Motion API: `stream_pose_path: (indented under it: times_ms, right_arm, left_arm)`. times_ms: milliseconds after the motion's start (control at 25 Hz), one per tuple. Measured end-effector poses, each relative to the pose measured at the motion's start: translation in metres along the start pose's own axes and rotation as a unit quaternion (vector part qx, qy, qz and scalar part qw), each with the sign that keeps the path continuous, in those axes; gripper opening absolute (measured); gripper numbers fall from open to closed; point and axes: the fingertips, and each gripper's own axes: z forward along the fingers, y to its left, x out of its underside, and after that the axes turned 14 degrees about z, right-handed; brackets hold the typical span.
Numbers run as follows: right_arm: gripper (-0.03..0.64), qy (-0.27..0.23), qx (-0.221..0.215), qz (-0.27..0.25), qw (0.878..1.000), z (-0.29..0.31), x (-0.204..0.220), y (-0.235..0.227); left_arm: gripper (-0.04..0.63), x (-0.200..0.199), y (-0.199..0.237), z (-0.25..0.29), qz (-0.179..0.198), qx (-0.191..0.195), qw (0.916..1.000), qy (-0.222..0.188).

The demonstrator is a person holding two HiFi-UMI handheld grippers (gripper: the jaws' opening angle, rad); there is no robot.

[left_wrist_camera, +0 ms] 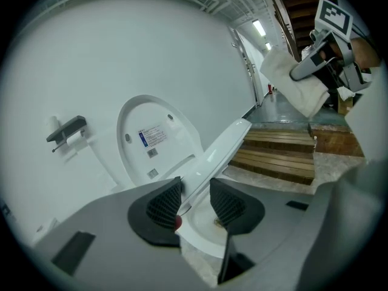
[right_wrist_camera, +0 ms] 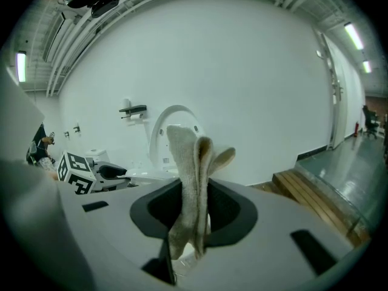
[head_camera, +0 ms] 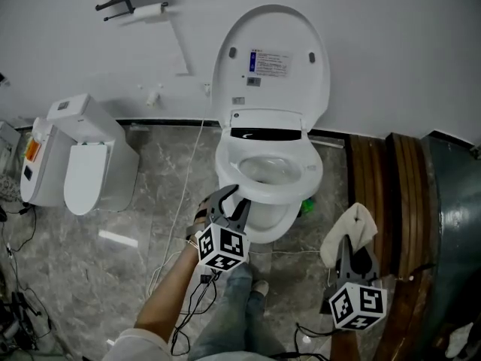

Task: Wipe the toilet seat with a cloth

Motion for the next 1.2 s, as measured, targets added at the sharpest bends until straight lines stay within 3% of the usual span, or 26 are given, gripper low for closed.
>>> stream_pose_path:
  times_ms: [320,840,1200]
  right_arm:
    - [0.097,0.008,0.006,0.009,1.000,-0.011,0.025,-0.007]
    - [0.097,0.022,0.007,0.016,1.000,-0.005,0.045,-0.008]
    - [0.097,0.038,0.013,0.023,0.999,0.001,0.067,-0.011]
  left_arm:
    - [0.153,0.018,-0.030,-0.006,0.028,0.015,0.9994,0.013]
    - [0.155,0.051,-0.077,-0.010,0.041,0.049,0.9974,0.033]
    - [0.155,0.078,-0.110,-0.010,0.068,0.095,0.9919,0.050]
